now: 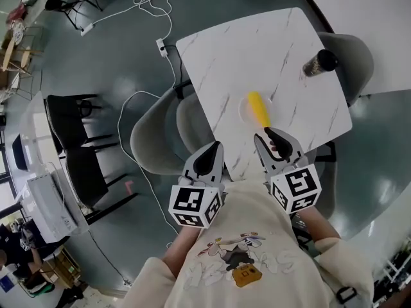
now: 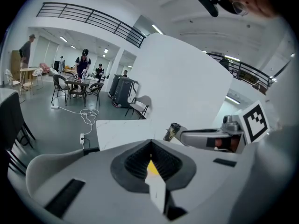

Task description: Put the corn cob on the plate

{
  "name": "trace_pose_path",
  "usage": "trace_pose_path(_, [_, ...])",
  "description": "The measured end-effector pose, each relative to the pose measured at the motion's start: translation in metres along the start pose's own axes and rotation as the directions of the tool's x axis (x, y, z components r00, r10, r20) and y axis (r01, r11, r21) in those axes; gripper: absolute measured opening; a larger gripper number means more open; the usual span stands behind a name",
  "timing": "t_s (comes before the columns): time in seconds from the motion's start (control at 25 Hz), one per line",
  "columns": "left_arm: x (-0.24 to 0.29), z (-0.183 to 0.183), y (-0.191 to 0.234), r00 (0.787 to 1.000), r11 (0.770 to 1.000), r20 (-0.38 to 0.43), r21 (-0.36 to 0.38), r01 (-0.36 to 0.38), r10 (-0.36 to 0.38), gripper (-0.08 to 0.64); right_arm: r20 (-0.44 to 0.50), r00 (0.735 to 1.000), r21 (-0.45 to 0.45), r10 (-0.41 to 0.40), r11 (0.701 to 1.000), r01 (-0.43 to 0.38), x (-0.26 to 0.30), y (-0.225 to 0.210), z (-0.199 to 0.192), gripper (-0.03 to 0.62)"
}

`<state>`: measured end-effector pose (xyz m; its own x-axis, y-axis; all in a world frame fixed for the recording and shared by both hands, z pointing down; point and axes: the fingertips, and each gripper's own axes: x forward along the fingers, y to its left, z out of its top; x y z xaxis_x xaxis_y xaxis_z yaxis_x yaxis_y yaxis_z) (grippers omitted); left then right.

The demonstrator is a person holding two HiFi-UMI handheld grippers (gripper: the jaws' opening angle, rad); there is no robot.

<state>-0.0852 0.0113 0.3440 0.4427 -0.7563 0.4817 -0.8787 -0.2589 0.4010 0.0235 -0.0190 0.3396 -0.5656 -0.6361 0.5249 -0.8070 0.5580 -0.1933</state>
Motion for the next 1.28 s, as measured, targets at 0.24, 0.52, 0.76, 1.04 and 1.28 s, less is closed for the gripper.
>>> trace_pose_path(0.24, [-0.006, 0.018, -0.016, 0.999, 0.998, 0.025, 0.039, 0.046, -0.047, 0.006, 0.102, 0.995, -0.024, 0.003, 1.000, -0.001, -0.028, 0.019, 0.038, 0.109])
trace_pose_path(0.52, [0.000, 0.028, -0.038, 0.996, 0.994, 0.015, 0.070, 0.088, -0.089, 0.006, 0.162, 0.983, 0.024, -0.081, 0.997, 0.078, -0.042, 0.007, 0.046, 0.006])
trace_pose_path(0.76, [0.001, 0.041, -0.049, 0.992, 0.986, 0.022, 0.118, 0.119, -0.122, 0.006, 0.189, 0.976, 0.042, -0.106, 0.994, 0.100, -0.047, 0.007, 0.052, 0.006])
trace_pose_path(1.04, [0.003, 0.040, -0.043, 0.992, 0.987, 0.017, 0.105, 0.123, -0.126, 0.006, 0.174, 0.975, 0.082, -0.136, 0.989, 0.123, -0.050, 0.007, 0.041, 0.006])
trace_pose_path(1.28, [0.006, 0.038, -0.042, 0.991, 0.984, 0.000, 0.113, 0.134, -0.135, 0.006, 0.159, 0.974, 0.103, -0.163, 0.984, 0.148, -0.050, 0.006, 0.033, 0.005])
